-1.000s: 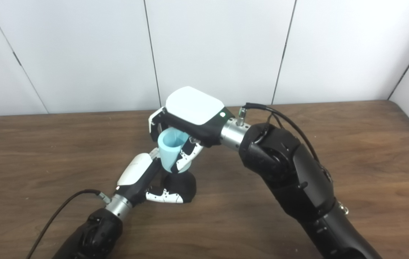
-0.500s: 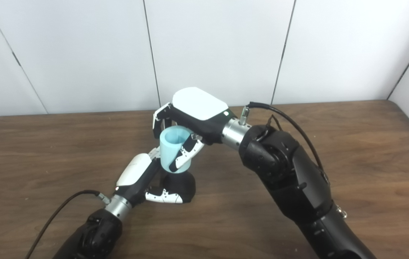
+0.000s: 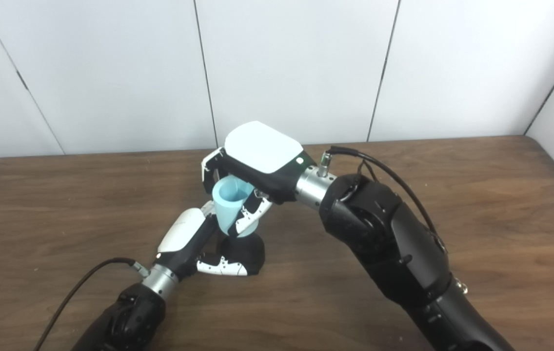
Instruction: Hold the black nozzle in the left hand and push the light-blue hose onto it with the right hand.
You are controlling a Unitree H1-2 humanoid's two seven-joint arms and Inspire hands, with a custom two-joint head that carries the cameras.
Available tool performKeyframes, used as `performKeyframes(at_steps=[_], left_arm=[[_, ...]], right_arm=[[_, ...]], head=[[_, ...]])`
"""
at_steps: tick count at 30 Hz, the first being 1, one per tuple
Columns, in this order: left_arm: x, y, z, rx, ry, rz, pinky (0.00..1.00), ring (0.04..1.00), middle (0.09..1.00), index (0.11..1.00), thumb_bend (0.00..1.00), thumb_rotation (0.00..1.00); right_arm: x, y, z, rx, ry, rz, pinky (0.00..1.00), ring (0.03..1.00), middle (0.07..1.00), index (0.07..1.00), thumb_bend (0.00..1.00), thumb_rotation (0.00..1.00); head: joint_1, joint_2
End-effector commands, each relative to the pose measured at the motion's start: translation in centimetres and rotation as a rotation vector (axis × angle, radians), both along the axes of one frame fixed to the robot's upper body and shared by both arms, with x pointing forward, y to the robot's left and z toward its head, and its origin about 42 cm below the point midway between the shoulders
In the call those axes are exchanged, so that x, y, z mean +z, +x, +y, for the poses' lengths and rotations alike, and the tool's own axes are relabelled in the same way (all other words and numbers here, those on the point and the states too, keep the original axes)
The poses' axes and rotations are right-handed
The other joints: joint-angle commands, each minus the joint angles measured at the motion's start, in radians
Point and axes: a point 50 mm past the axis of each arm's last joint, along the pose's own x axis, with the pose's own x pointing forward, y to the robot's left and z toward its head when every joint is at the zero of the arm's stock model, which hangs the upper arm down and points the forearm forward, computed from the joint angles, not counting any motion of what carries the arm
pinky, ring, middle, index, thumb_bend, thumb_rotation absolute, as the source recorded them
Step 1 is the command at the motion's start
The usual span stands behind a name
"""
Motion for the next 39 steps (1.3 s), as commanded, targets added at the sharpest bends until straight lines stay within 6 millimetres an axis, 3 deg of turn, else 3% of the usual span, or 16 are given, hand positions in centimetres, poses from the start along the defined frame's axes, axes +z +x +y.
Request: performKeyframes(at_steps=[1,2,4,10,11,12,14,34,39], left_arm=[[-10.2,-8.3,1.5,0.022,0.099,0.339,1.0,1.0,0.915,0.42,0.75,0.51],[-10.2,-8.3,1.4,0.021,0.098,0.338,1.0,1.0,0.915,0.421,0.75,0.51],[-10.2,-8.3,1.4,0.021,0.098,0.338,1.0,1.0,0.915,0.422,0.75,0.51],[-10.2,-8.4,1.4,0.022,0.098,0.338,1.0,1.0,0.915,0.423,0.75,0.51],[-10.2,-8.4,1.5,0.022,0.098,0.338,1.0,1.0,0.915,0.422,0.75,0.51],[-10.3,-8.4,1.5,0.021,0.099,0.339,1.0,1.0,0.915,0.421,0.75,0.51],[-10.3,-8.3,1.5,0.021,0.1,0.34,1.0,1.0,0.915,0.42,0.75,0.51],[-10.2,-8.3,1.5,0.018,0.101,0.344,1.0,1.0,0.915,0.42,0.75,0.51],[-10.2,-8.2,1.5,0.018,0.101,0.344,1.0,1.0,0.915,0.42,0.75,0.51]], right_arm=[[1.3,-0.5,0.8,0.065,-0.087,-0.097,0.31,0.365,0.442,0.522,0.53,0.01],[1.3,-0.4,0.7,0.061,-0.105,-0.096,0.36,0.409,0.455,0.519,0.53,0.01],[1.1,-0.2,0.6,0.05,-0.131,-0.086,0.41,0.462,0.519,0.499,0.52,0.13],[0.7,-0.1,0.3,-0.001,-0.167,-0.03,0.42,0.479,0.564,0.496,0.52,0.17],[0.7,-0.1,0.2,-0.004,-0.169,-0.027,0.42,0.486,0.573,0.562,0.68,0.28],[0.7,0.0,0.1,-0.01,-0.17,-0.022,0.42,0.49,0.577,0.595,0.77,0.33],[0.8,0.0,0.0,-0.016,-0.17,-0.012,0.44,0.513,0.593,0.627,0.84,0.39],[1.1,-0.5,-0.7,-0.009,-0.12,-0.057,0.55,0.623,0.67,0.638,0.87,0.39],[0.6,-1.2,-0.8,0.011,-0.115,-0.103,0.63,0.675,0.7,0.667,0.88,0.39]], head=[[0.0,0.0],[0.0,0.0],[0.0,0.0],[-0.001,0.001],[-0.001,0.001],[-0.001,0.001],[-0.001,0.002],[0.0,0.004],[0.002,0.005]])
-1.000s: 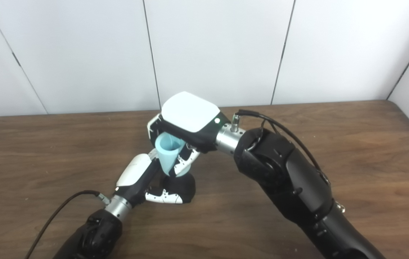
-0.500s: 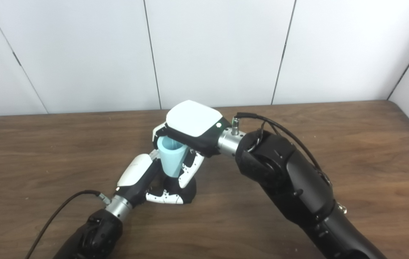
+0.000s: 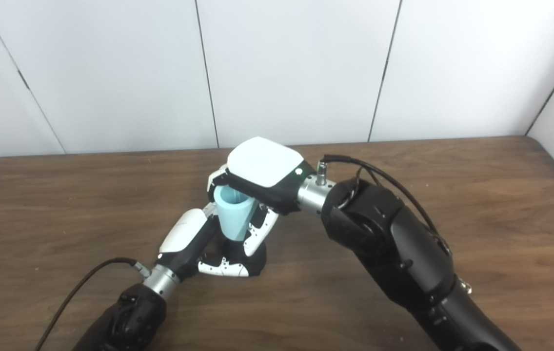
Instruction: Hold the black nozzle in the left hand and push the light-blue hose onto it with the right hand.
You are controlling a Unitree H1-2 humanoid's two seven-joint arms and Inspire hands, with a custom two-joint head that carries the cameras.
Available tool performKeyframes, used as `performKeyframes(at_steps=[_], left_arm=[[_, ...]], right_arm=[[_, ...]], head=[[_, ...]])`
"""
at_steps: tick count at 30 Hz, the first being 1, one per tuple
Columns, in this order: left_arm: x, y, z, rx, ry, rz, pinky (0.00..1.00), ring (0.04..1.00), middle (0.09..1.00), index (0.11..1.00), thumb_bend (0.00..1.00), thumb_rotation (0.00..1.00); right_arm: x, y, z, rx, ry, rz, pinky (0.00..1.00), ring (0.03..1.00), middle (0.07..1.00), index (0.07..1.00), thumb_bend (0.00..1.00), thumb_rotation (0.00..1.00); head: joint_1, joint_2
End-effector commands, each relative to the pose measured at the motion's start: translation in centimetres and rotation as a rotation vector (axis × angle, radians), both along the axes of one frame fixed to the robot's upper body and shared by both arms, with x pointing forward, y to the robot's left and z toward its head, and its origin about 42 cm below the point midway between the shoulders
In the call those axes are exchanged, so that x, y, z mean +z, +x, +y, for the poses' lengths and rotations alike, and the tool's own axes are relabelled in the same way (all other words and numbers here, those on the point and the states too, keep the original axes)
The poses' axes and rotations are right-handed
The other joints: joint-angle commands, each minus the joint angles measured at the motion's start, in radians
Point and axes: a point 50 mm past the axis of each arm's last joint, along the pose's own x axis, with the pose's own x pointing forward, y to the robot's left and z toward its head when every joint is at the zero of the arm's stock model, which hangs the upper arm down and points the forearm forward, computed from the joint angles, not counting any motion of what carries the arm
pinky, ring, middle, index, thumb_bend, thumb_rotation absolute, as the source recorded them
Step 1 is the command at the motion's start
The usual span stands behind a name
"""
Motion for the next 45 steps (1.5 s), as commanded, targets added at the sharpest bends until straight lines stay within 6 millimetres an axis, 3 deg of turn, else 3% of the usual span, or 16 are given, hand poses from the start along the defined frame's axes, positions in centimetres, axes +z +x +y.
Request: performKeyframes(at_steps=[1,19,41,45], left_arm=[[-10.2,-8.2,1.6,0.027,0.101,0.338,1.0,1.0,0.915,0.42,0.75,0.51],[-10.2,-8.2,1.7,0.025,0.102,0.335,1.0,1.0,0.915,0.42,0.75,0.51],[-10.1,-8.3,1.8,0.022,0.107,0.337,1.0,1.0,0.915,0.418,0.76,0.51],[-10.2,-8.3,1.8,0.021,0.108,0.338,1.0,1.0,0.914,0.419,0.76,0.51]], right_arm=[[1.7,-0.8,-0.3,0.046,0.007,-0.123,0.63,0.681,0.704,0.669,0.88,0.39],[1.5,-2.2,-0.2,0.134,-0.015,-0.215,0.68,0.736,0.748,0.684,0.87,0.38],[0.0,-2.1,-0.3,0.104,-0.004,-0.092,0.7,0.787,0.789,0.726,0.88,0.38],[0.5,-1.8,-0.8,0.103,0.01,-0.101,0.81,0.849,0.868,0.777,0.88,0.38]], head=[[0.0,0.001],[-0.001,0.003],[0.002,0.008],[0.002,0.009]])
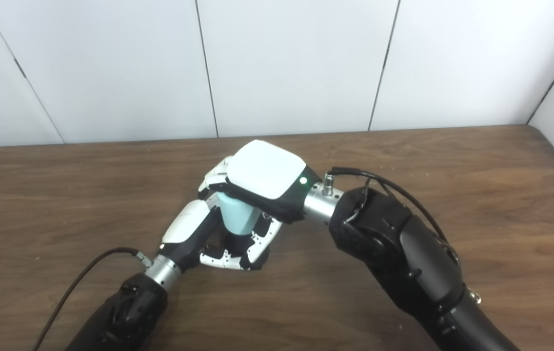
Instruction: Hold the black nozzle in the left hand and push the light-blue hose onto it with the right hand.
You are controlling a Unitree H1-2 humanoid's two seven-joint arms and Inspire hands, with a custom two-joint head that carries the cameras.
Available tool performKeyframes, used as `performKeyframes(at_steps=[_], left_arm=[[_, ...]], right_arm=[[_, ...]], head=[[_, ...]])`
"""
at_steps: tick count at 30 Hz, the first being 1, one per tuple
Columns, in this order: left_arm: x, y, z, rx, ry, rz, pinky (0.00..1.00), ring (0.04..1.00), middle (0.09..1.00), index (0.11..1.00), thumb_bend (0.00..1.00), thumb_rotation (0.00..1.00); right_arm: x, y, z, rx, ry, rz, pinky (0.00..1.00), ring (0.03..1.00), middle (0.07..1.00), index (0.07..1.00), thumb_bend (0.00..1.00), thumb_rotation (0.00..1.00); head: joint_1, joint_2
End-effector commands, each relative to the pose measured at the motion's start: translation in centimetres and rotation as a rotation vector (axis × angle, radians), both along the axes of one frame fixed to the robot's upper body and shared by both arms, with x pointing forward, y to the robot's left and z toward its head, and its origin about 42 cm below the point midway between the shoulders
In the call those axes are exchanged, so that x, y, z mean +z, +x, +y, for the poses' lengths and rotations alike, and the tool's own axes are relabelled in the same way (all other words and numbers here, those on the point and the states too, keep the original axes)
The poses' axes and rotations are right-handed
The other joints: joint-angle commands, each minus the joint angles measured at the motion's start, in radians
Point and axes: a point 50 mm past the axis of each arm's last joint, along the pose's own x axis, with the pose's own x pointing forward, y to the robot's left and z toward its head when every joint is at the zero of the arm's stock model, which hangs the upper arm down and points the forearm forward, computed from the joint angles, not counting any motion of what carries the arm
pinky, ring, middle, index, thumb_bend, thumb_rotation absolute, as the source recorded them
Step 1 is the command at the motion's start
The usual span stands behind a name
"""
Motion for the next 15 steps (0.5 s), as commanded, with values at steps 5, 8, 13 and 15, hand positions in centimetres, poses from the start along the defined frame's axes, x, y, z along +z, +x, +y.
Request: performKeyframes(at_steps=[5,8,13,15], left_arm=[[-10.2,-8.1,2.0,0.032,0.104,0.336,1.0,1.0,0.914,0.419,0.76,0.51],[-10.2,-8.1,2.0,0.032,0.103,0.338,1.0,1.0,0.914,0.419,0.76,0.51],[-10.2,-8.2,2.1,0.032,0.103,0.339,1.0,1.0,0.914,0.419,0.75,0.51],[-10.2,-8.2,2.1,0.032,0.103,0.34,1.0,1.0,0.914,0.419,0.75,0.51]], right_arm=[[3.5,-0.2,-0.8,0.009,0.1,-0.146,0.98,0.979,0.988,0.914,0.89,0.36],[3.7,-0.3,-0.8,0.01,0.168,-0.22,1.0,0.998,0.999,0.964,0.89,0.37],[3.5,-0.3,-0.7,0.031,0.247,-0.336,1.0,1.0,1.0,1.0,0.86,0.43],[3.4,-0.3,-0.7,0.035,0.26,-0.365,1.0,1.0,1.0,1.0,0.86,0.45]], head=[[-0.005,-0.004],[-0.004,-0.005],[-0.004,-0.004],[-0.004,-0.002]])
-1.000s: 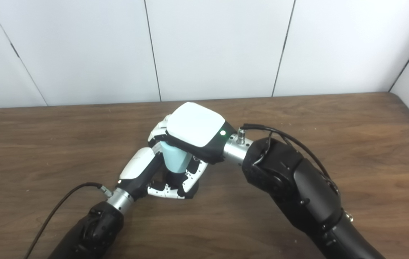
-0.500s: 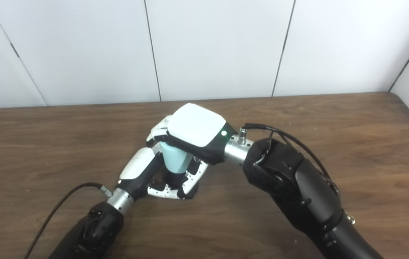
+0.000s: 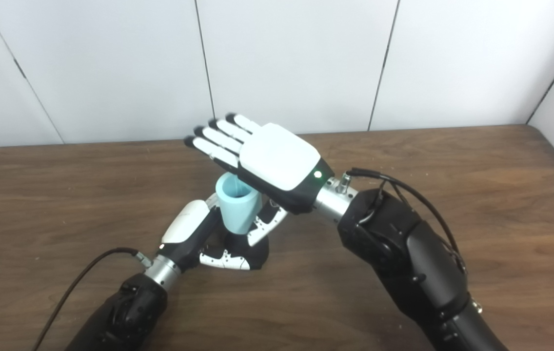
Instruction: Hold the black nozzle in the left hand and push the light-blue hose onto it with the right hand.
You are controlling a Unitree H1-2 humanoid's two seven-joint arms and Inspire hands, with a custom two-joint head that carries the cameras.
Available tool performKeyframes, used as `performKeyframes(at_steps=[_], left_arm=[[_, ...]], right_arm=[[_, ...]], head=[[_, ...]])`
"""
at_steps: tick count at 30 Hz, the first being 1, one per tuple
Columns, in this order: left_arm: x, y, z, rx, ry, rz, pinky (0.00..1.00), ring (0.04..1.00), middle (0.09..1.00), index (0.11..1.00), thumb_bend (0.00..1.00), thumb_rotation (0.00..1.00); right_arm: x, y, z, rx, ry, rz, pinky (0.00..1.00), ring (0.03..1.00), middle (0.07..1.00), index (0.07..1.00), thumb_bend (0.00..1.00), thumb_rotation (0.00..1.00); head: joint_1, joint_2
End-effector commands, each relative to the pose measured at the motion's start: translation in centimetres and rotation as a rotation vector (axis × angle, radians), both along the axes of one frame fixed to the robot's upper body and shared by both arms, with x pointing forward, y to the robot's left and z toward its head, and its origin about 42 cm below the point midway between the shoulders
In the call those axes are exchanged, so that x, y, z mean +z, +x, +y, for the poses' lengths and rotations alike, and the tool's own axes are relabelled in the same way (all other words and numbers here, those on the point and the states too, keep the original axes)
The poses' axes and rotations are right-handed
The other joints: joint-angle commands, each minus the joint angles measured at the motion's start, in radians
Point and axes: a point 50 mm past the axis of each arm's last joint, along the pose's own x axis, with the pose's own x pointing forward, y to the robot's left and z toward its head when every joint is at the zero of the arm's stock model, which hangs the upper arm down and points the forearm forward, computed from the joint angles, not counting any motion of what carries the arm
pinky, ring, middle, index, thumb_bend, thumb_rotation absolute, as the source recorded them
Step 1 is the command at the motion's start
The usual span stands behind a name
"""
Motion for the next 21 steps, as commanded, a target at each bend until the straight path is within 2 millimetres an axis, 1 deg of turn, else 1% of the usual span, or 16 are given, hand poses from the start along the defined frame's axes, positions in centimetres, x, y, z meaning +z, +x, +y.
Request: performKeyframes(at_steps=[1,4,10,17,21], left_arm=[[-10.2,-8.2,2.1,0.034,0.103,0.338,1.0,1.0,0.914,0.418,0.75,0.51],[-10.2,-8.2,2.1,0.034,0.103,0.339,1.0,1.0,0.913,0.415,0.75,0.51],[-10.1,-8.2,2.0,0.034,0.103,0.338,1.0,1.0,0.913,0.412,0.75,0.51],[-10.1,-8.1,1.9,0.032,0.106,0.336,1.0,1.0,0.912,0.41,0.75,0.51],[-10.1,-8.1,1.8,0.032,0.107,0.334,1.0,1.0,0.912,0.411,0.75,0.51]], right_arm=[[2.8,0.0,0.0,0.035,0.087,-0.171,1.0,1.0,1.0,1.0,0.86,0.47],[2.8,-0.1,-0.3,0.035,0.103,-0.19,1.0,1.0,1.0,1.0,0.86,0.51],[2.4,-0.1,-0.9,0.049,0.093,-0.189,1.0,1.0,1.0,1.0,0.85,0.53],[1.8,-0.8,-2.0,0.063,0.038,-0.162,1.0,1.0,1.0,1.0,0.83,0.52],[1.6,-1.4,-2.9,0.096,0.019,-0.102,1.0,1.0,1.0,1.0,0.83,0.5]], head=[[-0.001,0.001],[0.0,0.003],[0.0,0.001],[0.002,0.001],[0.001,0.001]])
